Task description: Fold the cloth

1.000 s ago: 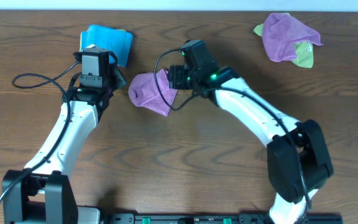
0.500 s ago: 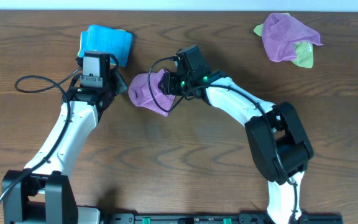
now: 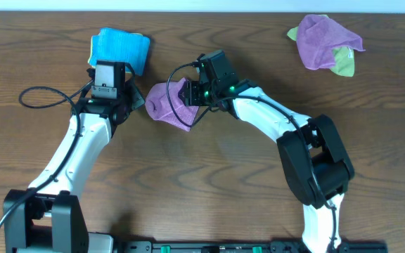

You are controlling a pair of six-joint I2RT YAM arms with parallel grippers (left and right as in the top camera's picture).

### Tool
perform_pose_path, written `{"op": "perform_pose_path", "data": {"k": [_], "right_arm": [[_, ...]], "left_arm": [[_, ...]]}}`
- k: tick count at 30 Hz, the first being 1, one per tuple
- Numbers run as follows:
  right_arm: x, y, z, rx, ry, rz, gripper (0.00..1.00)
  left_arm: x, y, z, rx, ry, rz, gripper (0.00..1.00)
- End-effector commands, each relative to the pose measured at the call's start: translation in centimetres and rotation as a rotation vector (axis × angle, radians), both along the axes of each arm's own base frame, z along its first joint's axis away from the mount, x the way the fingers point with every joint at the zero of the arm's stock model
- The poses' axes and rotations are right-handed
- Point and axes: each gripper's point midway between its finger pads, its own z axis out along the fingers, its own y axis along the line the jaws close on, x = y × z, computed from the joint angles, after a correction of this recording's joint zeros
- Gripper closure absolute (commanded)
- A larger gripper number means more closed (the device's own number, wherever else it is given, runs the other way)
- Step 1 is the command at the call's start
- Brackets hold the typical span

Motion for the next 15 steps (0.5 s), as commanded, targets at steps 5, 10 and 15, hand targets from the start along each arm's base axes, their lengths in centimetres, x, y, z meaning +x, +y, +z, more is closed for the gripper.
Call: {"op": "perform_pose_path", "data": {"k": [5,10,15], "right_arm": [[0.75,-0.09,-2.04,-0.029,-0.013,0.009,0.47],[1.02,0.14,-1.90,-0.020,-0.028,0.010,0.55],[1.21,0.57,-1.49,0.001,-0.043,0.020,0.70]], "left_arm": [[0.40,-0.08,0.15,-0.008,-0.001,0.005,0.94],[0.40,-0.08,0.15,-0.008,-0.001,0.005,0.94],[0.40,-0.07,0.15,-0.007,-0.001,0.005,0.94]]}}
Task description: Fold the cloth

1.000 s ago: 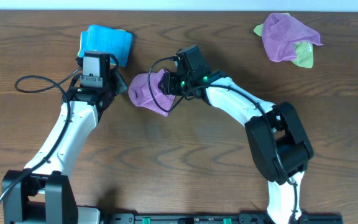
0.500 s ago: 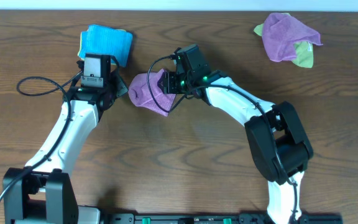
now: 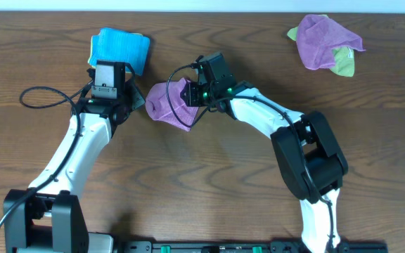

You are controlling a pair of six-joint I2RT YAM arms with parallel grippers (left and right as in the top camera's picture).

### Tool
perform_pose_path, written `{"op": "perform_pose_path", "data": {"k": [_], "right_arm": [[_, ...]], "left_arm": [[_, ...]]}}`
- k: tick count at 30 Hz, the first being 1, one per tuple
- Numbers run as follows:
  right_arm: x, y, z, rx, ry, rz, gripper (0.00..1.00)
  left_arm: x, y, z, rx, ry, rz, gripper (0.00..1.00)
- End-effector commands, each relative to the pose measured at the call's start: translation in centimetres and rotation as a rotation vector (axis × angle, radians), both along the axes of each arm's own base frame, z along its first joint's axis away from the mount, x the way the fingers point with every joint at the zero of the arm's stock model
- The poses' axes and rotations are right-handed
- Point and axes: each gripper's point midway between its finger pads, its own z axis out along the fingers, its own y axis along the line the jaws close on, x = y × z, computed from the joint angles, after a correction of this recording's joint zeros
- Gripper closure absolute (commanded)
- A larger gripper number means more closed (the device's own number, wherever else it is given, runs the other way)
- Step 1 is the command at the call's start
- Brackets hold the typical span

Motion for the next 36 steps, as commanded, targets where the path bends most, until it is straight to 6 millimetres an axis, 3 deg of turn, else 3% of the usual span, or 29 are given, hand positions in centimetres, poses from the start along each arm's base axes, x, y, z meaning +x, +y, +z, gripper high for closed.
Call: {"op": "perform_pose_path", "data": {"k": [1,11,15,22,36], "right_arm": [[0.3,0.4,0.2,0.013,-0.014,0.016,0.74],[0.3,1.9,1.6,0.100,-0.037,0.073,0.99],[0.4,3.6,3.7,0.208,-0.072,0.127,0.99],[1.4,4.7,5.5,0.268,-0.129,0.112,0.99],[2.7,6.5,5.7,0.193,-0.280,0.001,0.99]], "left_arm": [[0.4,0.0,0.2,-0.003,-0.003,0.005,0.94],[0.4,0.0,0.2,-0.002,-0.003,0.005,0.94],[0.4,0.0,0.2,-0.002,-0.002,0.005,0.94],[0.4,0.1,0.2,0.000,-0.002,0.006,0.94],[-0.1,-1.0,-0.1,-0.050,0.021,-0.029,0.94]]}}
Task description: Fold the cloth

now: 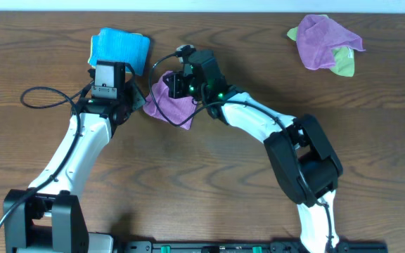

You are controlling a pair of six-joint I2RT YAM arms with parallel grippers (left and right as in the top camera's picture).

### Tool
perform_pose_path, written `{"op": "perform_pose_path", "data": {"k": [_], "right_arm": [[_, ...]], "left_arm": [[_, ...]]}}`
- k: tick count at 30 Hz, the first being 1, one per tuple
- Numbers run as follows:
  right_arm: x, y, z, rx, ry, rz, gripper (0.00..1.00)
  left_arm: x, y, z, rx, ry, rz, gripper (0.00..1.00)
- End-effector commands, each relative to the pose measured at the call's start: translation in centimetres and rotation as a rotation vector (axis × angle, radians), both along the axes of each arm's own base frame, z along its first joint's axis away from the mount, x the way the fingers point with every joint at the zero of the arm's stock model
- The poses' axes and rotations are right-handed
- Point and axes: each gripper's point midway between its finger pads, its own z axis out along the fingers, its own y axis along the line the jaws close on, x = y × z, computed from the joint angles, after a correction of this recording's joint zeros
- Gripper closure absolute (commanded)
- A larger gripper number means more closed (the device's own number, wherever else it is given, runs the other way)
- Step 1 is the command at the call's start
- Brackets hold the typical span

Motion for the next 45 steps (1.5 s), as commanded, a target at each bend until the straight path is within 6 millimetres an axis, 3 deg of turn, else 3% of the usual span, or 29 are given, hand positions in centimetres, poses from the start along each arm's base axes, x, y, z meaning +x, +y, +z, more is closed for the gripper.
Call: {"op": "perform_pose_path", "data": {"k": [1,10,20,24,28,36,45], "right_arm": [[1.0,0.4,-1.0,-0.015,-0.020,-0.051,0.99],[2.4,1.1,-3.5,-0.021,-0.024,-0.063,0.98],[3.6,2.9,-3.4,-0.001,-0.050,-0.050,0.95],[3.1,3.5,-3.3,0.010,-0.043,-0.023,0.74],[2.4,4.2,-3.1,0.020,-0.042,0.003,0.62],[1.5,5.1,-2.6,0.061,-0.035,0.072,0.55],[3.5,3.2,-1.6,0.093,-0.048,0.060,0.49]], "left_arm": [[0.0,-0.4,0.0,-0.024,0.017,-0.011,0.94],[-0.5,-0.4,-0.4,-0.021,0.041,-0.011,0.94],[-0.6,-0.4,-0.5,-0.020,0.048,-0.011,0.94],[-0.6,-0.4,-0.5,-0.020,0.048,-0.011,0.94],[-0.6,-0.3,-0.5,-0.020,0.048,-0.010,0.94],[-0.6,-0.2,-0.4,-0.014,0.044,-0.006,0.94],[-0.4,0.9,1.2,0.035,-0.007,0.025,0.94]]}}
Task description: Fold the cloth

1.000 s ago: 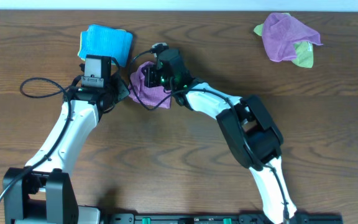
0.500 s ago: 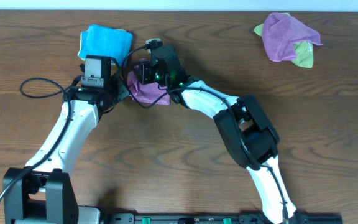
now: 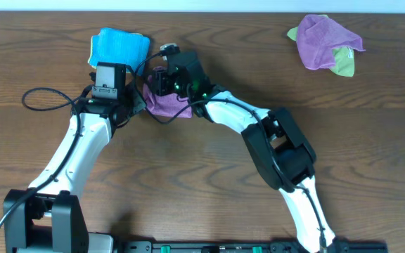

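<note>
The purple cloth [image 3: 166, 104] lies bunched on the brown table, just right of my left gripper [image 3: 138, 100]. That gripper's fingers look spread, and the cloth's left edge reaches them. My right gripper [image 3: 157, 81] sits over the cloth's upper left part, apparently shut on a fold of it. The wrist hides its fingertips.
A folded blue cloth [image 3: 120, 48] lies behind the left gripper at the far side. A crumpled purple cloth [image 3: 323, 41] with a green one [image 3: 344, 65] under it sits at the far right. A black cable [image 3: 44, 98] loops left of the left arm.
My right gripper has moved further left and slightly toward the far side, and the purple cloth has come with it, now against the left gripper. The left arm has not moved.
At first the right gripper was on the right part of the purple cloth, which lay clear of the left gripper. It stayed there half a second later. Then gripper and cloth stood further left, and now they are beside the still left gripper.
</note>
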You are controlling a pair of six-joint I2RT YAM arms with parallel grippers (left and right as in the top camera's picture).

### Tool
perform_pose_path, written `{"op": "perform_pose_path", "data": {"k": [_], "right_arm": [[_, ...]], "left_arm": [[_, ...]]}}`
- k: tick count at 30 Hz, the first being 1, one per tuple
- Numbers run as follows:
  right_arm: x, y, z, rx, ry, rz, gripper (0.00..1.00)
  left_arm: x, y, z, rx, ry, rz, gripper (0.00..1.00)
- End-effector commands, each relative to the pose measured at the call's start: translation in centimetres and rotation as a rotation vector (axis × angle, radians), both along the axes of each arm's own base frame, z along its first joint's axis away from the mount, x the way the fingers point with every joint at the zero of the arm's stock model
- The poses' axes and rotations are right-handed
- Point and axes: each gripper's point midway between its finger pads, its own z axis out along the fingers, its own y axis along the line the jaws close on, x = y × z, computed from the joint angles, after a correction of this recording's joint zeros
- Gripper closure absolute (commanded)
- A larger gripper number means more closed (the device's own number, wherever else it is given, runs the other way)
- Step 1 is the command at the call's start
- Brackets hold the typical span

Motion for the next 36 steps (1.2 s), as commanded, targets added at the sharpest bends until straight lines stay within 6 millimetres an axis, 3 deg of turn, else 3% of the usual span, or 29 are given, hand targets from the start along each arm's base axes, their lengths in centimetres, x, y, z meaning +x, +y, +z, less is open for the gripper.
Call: {"op": "perform_pose_path", "data": {"k": [1,4,7,11,16,20,24,29,34,36], "right_arm": [[1.5,-1.2,0.6,0.022,-0.005,-0.007,0.46],[2.8,-2.8,0.8,0.017,-0.007,-0.038,0.36],[3.9,-5.2,1.3,-0.029,-0.024,-0.061,0.16],[4.2,-7.4,2.8,-0.082,-0.029,-0.067,0.01],[3.7,-9.2,5.0,-0.133,-0.030,-0.070,0.01],[2.7,-12.2,7.6,-0.189,-0.010,-0.078,0.01],[0.0,-16.2,10.3,-0.304,0.001,-0.040,0.01],[-4.8,-21.5,14.0,-0.419,0.032,-0.003,0.01],[-9.3,-26.7,19.2,-0.452,-0.041,-0.051,0.01],[-11.3,-28.9,20.3,-0.452,-0.058,-0.097,0.01]], "left_arm": [[0.6,0.8,1.8,0.034,-0.052,0.024,0.94],[0.4,1.0,1.8,0.049,-0.047,0.023,0.94],[0.4,1.0,1.7,0.051,-0.044,0.020,0.94],[0.5,1.0,1.8,0.050,-0.048,0.020,0.94],[0.4,0.6,1.9,0.030,-0.048,0.007,0.94],[0.2,0.3,2.2,0.017,-0.049,-0.006,0.94],[-0.6,0.0,2.1,0.006,-0.023,-0.023,0.94],[-1.3,-1.6,2.2,-0.078,0.000,-0.075,0.71],[-1.9,-3.5,2.4,-0.192,0.024,-0.105,0.63],[-2.3,-3.9,2.3,-0.221,0.042,-0.109,0.62]]}}
